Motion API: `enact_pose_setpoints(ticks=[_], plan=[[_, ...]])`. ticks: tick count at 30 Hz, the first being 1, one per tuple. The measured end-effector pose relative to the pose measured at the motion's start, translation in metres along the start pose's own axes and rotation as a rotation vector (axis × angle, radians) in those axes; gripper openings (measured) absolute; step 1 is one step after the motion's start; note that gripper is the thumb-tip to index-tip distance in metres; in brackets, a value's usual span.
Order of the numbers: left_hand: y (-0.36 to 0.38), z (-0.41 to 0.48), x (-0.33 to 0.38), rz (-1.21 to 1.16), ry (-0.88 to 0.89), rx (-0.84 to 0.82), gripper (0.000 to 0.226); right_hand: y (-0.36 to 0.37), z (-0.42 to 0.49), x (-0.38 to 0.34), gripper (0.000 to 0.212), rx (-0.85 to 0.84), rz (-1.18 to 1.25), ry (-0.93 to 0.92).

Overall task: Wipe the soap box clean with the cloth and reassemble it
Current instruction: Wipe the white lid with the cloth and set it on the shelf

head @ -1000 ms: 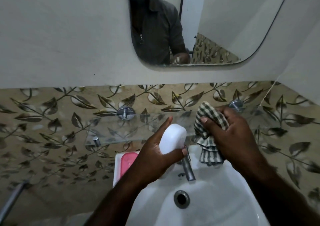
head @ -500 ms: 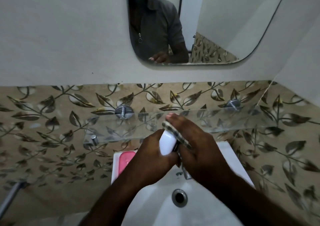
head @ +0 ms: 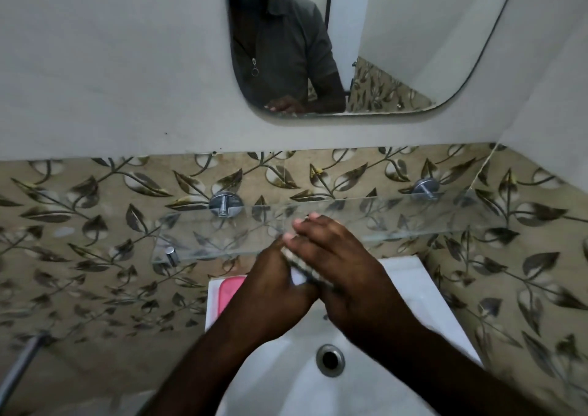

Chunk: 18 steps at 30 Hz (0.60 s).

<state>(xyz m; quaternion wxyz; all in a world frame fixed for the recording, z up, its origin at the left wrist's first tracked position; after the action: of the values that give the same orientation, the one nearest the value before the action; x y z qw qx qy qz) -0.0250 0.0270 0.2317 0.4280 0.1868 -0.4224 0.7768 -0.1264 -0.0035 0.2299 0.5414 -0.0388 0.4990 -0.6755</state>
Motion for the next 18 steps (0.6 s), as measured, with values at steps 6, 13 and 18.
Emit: enact_pose_setpoints(ticks=[6, 13, 18], plan=[[0.005, -0.005, 0.005, 0.222, 0.110, -0.050, 0.039, 0.004, -0.006, -0.008, 0.058, 0.020, -0.139, 0.008], [0.007, -0.007, 0.000, 0.107, -0.008, -0.029, 0.053, -0.013, 0.007, 0.018, 0.063, -0.032, 0.121, 0.201], [0.013, -0.011, -0.006, 0.189, 0.062, -0.214, 0.045, 0.012, -0.011, -0.018, 0.057, -0.089, -0.208, -0.163]])
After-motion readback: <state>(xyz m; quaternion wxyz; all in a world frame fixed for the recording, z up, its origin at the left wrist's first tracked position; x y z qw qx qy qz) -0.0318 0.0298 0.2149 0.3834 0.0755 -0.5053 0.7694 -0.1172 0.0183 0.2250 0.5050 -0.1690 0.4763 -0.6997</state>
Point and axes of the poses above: each hand's wrist, its own z-axis towards the middle knuckle, its own y-axis out of the palm, x = y × z, the point moved 5 cm from there along z, towards the middle knuckle, and after that the axes turned 15 degrees about y, right-handed, at the moved point
